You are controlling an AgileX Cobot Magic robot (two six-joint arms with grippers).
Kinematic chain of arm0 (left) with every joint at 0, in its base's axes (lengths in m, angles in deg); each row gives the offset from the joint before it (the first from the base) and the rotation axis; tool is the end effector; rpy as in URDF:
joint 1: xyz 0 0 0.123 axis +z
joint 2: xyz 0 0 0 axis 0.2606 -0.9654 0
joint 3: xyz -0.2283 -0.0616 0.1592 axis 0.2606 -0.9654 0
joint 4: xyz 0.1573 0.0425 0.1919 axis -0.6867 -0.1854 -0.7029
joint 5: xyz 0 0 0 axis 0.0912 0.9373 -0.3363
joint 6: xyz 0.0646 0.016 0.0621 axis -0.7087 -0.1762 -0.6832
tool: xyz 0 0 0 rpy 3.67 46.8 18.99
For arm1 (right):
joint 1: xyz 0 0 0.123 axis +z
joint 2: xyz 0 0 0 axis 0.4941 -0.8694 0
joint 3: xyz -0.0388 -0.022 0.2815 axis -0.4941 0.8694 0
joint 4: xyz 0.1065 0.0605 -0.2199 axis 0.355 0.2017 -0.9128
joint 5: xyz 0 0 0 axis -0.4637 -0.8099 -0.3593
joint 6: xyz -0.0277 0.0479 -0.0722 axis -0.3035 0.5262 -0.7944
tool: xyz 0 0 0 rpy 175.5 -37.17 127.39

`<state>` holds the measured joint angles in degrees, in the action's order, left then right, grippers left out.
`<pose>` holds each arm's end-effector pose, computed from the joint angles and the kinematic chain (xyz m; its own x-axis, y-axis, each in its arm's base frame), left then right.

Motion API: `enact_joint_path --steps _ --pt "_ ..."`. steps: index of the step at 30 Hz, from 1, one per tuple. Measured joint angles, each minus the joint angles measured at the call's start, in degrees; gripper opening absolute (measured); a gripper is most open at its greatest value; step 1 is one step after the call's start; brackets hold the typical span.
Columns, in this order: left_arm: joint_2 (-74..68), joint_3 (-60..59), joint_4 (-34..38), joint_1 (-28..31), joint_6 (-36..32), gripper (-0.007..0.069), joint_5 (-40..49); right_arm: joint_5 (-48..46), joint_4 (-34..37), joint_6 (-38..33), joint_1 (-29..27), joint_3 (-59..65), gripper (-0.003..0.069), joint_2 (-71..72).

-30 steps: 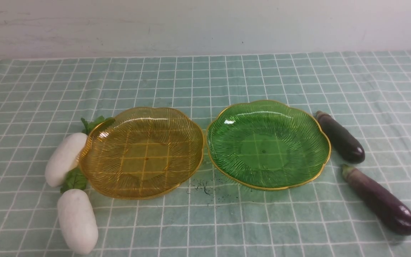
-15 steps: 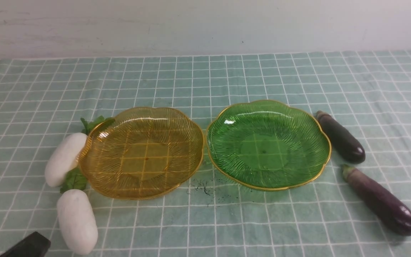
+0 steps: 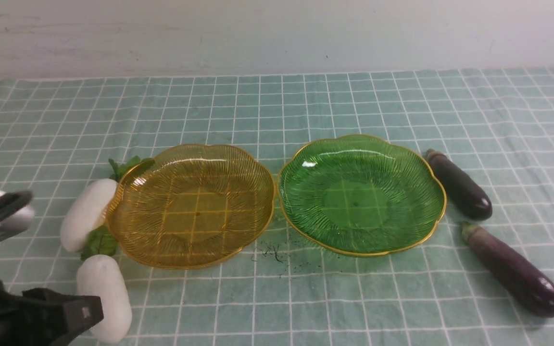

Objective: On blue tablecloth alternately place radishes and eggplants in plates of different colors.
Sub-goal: 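Put the eggplants into the green plate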

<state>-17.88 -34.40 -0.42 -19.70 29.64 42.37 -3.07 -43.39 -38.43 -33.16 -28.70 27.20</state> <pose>0.1297 -0.0401 0.2713 -0.7984 -0.2526 -0.5466 0.0262 0.8923 -0.4506 0.1338 0.0125 0.2583 -0.8229 0.1305 -0.5529 -0.0025 0.9724 0.2332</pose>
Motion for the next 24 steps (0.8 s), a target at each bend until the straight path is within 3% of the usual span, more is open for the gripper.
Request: enact_joint_path --steps 7,15,18,24 --pt "-13.48 7.12 -5.92 0.0 -0.74 -0.0004 3.24 -2.83 -1.29 -6.26 0.0 -10.65 0.0064 -19.08" --pt "-15.48 7.57 -6.33 0.0 -1.49 -0.0004 3.63 -0.28 0.04 -12.56 0.0 -15.52 0.0294 -31.65" --pt "-15.48 7.57 -6.28 0.0 -2.78 -0.0004 3.81 1.51 -2.1 -15.41 0.0 -17.75 0.0433 -38.18" --pt "-15.48 7.57 -5.91 0.0 -2.98 0.0003 3.86 5.13 -4.17 -16.43 0.0 -18.8 0.0525 -46.21"
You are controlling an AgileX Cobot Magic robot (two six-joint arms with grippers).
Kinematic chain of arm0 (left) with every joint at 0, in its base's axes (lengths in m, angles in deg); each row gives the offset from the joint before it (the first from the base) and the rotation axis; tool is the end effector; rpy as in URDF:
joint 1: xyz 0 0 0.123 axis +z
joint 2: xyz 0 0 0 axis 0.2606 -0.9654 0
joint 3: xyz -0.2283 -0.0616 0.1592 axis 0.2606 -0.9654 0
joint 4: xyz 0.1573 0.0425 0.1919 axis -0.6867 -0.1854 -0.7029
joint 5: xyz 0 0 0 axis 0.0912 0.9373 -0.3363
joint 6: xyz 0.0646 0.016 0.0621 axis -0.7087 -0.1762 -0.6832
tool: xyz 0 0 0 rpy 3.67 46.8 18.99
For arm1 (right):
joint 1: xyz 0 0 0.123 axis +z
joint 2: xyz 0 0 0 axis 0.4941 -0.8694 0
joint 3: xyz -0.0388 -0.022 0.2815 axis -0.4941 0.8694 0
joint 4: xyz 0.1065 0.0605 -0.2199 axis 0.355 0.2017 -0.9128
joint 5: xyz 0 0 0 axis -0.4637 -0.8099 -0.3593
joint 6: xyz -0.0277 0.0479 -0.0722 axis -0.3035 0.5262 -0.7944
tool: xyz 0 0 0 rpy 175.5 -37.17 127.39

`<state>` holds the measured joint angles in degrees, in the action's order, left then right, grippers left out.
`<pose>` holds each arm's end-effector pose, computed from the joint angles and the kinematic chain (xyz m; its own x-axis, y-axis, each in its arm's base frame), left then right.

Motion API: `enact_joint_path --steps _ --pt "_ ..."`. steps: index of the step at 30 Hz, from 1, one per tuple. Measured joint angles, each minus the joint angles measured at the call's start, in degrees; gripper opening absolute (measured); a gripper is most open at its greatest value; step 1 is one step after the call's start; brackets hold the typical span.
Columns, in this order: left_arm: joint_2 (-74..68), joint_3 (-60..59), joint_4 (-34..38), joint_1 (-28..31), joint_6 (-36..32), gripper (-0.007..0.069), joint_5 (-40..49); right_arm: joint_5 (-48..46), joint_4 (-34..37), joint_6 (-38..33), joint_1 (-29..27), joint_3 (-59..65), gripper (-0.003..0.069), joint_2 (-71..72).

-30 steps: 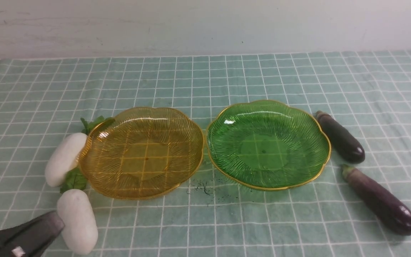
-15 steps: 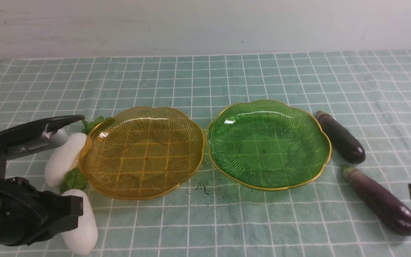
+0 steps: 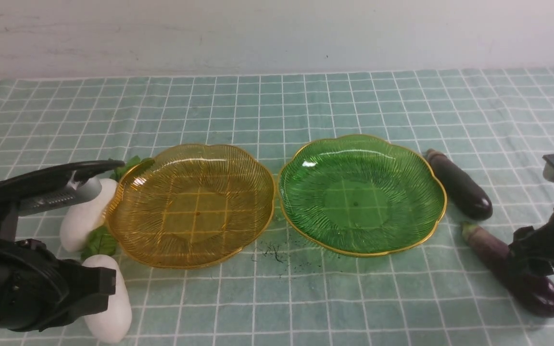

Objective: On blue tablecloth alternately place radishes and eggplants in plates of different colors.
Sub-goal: 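Put the eggplants into the green plate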

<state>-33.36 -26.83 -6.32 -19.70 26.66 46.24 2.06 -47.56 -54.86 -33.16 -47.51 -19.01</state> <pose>0.1767 -0.0395 0.2632 -0.8989 -0.1092 -0.4243 0.0408 0.9434 -0.3291 0.2808 -0.0027 0.1810 -0.9549 -0.1778 -0.2376 -0.2071 0.9728 0.1042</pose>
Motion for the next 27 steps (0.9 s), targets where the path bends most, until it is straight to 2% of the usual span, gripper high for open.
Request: enact_joint_path --steps 9,12,13,16,20,21,23,24,25,27 --pt "0.0 0.0 0.04 0.0 -0.01 0.0003 0.23 1.93 -0.3 -0.21 0.0 -0.13 0.0531 -6.87" --pt "0.0 0.0 0.04 0.0 -0.06 0.0003 0.27 1.78 -0.3 -0.16 0.0 -0.5 0.0489 -7.04" --pt "0.0 0.0 0.06 0.0 -0.06 0.0003 0.27 0.34 -0.3 -0.16 0.0 -1.02 0.0433 -7.15" --pt "0.0 0.0 0.11 0.0 -0.06 0.0003 0.27 -5.64 -0.25 -0.16 0.0 -4.1 0.0356 -7.47" --pt "0.0 0.0 0.11 0.0 -0.06 0.0003 0.56 -14.44 0.46 -0.16 0.0 -9.36 0.0358 -7.52" --pt "0.0 0.0 0.11 0.0 -0.06 0.0003 0.87 -20.76 2.14 -0.16 0.0 -13.08 0.0358 -7.52" --pt "0.0 0.0 0.11 0.0 -0.06 0.0004 1.0 -24.17 3.95 -0.16 0.0 -15.51 0.0358 -7.52" --pt "0.0 0.0 0.11 0.0 -0.06 0.0006 1.14 -26.44 7.98 -0.16 0.0 -18.6 0.0358 -7.52" --pt "0.0 0.0 0.11 0.0 -0.06 0.0006 1.14 -26.44 7.98 -0.16 0.0 -18.6 0.0358 -7.52" --pt "0.0 0.0 0.13 0.0 -0.06 0.0006 1.14 -27.36 20.06 -1.75 0.06 -23.45 0.0358 -7.52"
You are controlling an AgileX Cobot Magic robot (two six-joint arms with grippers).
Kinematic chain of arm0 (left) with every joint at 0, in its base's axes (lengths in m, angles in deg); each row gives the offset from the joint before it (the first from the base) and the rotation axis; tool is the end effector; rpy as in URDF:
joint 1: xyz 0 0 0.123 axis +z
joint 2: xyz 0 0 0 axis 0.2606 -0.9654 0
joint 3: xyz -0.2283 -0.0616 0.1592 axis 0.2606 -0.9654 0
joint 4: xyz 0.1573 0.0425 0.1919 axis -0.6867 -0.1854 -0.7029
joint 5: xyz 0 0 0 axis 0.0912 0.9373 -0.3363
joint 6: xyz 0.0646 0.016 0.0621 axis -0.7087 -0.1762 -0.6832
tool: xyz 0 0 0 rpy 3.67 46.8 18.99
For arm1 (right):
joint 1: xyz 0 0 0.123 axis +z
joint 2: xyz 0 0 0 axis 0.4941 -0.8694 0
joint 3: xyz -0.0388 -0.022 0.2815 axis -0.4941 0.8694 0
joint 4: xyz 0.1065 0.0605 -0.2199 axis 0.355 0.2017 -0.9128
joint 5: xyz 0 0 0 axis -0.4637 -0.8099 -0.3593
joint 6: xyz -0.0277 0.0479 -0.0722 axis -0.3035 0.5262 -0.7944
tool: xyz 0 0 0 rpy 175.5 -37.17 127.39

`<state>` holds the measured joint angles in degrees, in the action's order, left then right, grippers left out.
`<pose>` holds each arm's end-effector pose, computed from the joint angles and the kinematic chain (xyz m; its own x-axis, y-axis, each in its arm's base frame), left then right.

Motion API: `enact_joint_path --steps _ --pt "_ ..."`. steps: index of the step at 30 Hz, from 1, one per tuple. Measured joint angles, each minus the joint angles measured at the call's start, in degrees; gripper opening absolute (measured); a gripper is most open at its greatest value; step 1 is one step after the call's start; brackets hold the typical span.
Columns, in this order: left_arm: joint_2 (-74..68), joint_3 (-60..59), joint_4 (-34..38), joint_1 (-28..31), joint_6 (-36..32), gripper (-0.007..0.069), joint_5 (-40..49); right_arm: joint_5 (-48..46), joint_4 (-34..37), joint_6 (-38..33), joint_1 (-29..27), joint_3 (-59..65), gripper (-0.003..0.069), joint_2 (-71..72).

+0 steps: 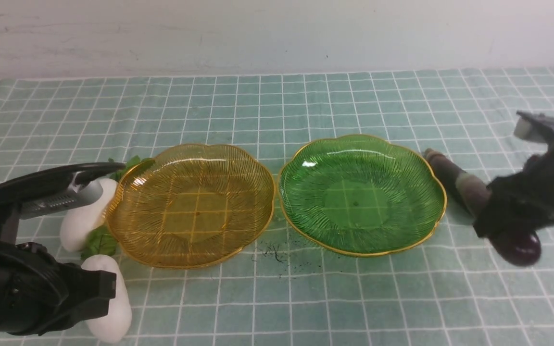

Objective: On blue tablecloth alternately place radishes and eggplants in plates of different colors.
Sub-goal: 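Put the eggplants into the green plate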

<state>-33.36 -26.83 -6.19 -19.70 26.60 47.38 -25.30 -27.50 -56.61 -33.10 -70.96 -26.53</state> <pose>0.1751 -0.0399 0.2625 -0.9074 -0.1034 -0.4074 0.0417 0.9424 -0.3320 0.3341 0.0274 0.2462 -0.9769 -0.1260 -0.1727 -0.1969 0.8450 0.4972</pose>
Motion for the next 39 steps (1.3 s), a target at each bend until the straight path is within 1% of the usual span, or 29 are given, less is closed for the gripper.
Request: enact_joint_path --steps 3,5,6,8,11,14,18,20,27,31,35,39 --pt "0.0 0.0 0.1 0.0 0.06 0.0006 0.12 1.34 12.35 -6.82 2.14 -1.29 0.0358 -0.27" --pt "0.0 0.0 0.62 0.0 0.06 0.0006 0.17 7.48 16.62 -13.2 5.82 -1.29 0.0358 -1.53" --pt "0.0 0.0 1.04 0.0 0.06 0.0006 0.17 11.53 17.66 -15.21 7.66 -1.34 0.0358 -2.52" --pt "0.0 0.0 1.4 0.0 0.06 0.0006 0.17 17.38 17.84 -16.88 10.92 -1.34 0.0358 -4.4" --pt "0.0 0.0 1.52 0.0 0.06 0.0006 0.17 23.51 18.13 -17.37 13.33 -1.34 0.0358 -7.17" --pt "0.0 0.0 1.59 0.0 0.06 0.0006 0.17 27.35 18.32 -17.5 13.99 -1.34 0.0358 -9.16" --pt "0.0 0.0 1.59 0.0 0.06 0.0006 0.17 29.9 18.44 -17.5 14.04 -1.34 0.0363 -11.39" --pt "0.0 0.0 1.59 0.0 0.06 0.0006 0.17 30.2 18.48 -17.54 14.04 -1.34 0.0379 -12.27" --pt "0.0 0.0 1.59 0.0 0.06 0.0006 0.17 30.05 18.86 -17.5 14.04 -1.46 0.0519 -13.35" --pt "0.0 0.0 1.59 0.0 0.06 0.0006 0.17 29.72 18.41 -17.5 14.04 -1.58 0.0578 -13.11" --pt "0.0 0.0 1.59 0.0 0.06 0.0006 0.17 28.46 16.58 -17.44 13.68 -2.61 0.0586 -12.17" --pt "0.0 0.02 1.59 0.0 0.06 0.0006 0.17 24.63 13.88 -16.54 11.87 -6.4 0.0587 -11.83"
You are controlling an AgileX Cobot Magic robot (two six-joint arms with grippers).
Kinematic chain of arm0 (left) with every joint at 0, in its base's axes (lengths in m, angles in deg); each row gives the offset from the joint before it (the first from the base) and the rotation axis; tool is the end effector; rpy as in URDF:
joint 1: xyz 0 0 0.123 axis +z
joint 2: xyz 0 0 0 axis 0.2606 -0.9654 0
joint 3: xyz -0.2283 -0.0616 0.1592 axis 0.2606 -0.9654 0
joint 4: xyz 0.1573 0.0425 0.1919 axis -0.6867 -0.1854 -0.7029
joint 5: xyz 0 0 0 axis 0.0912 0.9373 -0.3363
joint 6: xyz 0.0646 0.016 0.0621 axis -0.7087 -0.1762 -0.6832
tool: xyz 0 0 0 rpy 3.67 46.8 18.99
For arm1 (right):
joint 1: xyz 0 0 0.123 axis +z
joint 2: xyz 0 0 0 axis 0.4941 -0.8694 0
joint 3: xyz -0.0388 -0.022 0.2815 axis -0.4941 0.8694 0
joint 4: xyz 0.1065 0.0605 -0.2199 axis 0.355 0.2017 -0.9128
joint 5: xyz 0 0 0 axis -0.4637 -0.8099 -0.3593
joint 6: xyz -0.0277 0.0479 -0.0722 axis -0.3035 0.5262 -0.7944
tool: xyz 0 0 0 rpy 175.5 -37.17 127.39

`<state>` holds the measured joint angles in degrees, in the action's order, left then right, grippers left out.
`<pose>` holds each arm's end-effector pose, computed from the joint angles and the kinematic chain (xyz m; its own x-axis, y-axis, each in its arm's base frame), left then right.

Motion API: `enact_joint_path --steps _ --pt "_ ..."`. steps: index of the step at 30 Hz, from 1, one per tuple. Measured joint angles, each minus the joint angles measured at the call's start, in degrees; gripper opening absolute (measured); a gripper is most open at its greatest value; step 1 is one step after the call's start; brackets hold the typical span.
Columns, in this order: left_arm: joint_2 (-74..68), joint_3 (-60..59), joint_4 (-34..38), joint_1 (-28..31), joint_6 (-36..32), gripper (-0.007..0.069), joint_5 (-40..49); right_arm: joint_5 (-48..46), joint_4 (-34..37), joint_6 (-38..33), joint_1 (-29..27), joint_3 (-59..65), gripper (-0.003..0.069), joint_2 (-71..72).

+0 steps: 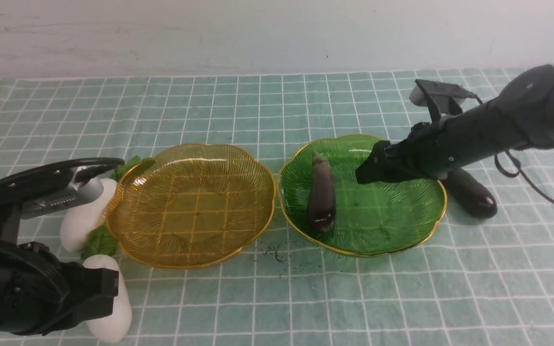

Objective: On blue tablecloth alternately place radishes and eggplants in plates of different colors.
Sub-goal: 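Put the eggplants into the green plate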

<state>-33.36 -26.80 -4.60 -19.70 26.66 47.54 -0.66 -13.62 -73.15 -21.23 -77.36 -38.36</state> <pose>0.1750 -0.0418 0.2633 -0.9084 -0.1210 -0.4002 0.0333 0.9333 -0.3577 0.4007 0.1069 0.2102 -0.8262 -0.1864 -0.5316 -0.4442 0.7959 0.4113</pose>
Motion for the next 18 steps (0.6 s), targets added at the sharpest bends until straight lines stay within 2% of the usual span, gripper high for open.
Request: enact_joint_path --steps 3,11,18 --pt "0.0 0.0 0.0 0.0 0.0 0.0006 0.0 -2.33 -2.12 0.22 -1.42 -2.4 0.0587 0.04" --pt "0.0 0.0 0.0 0.0 0.0 0.0006 0.0 -4.64 -18.89 0.37 -7.3 -6.28 0.0587 0.32" --pt "0.0 0.0 0.0 0.0 0.0 0.0006 0.0 -4.77 -28.15 3.84 -8.88 -6.32 0.0587 -1.96"
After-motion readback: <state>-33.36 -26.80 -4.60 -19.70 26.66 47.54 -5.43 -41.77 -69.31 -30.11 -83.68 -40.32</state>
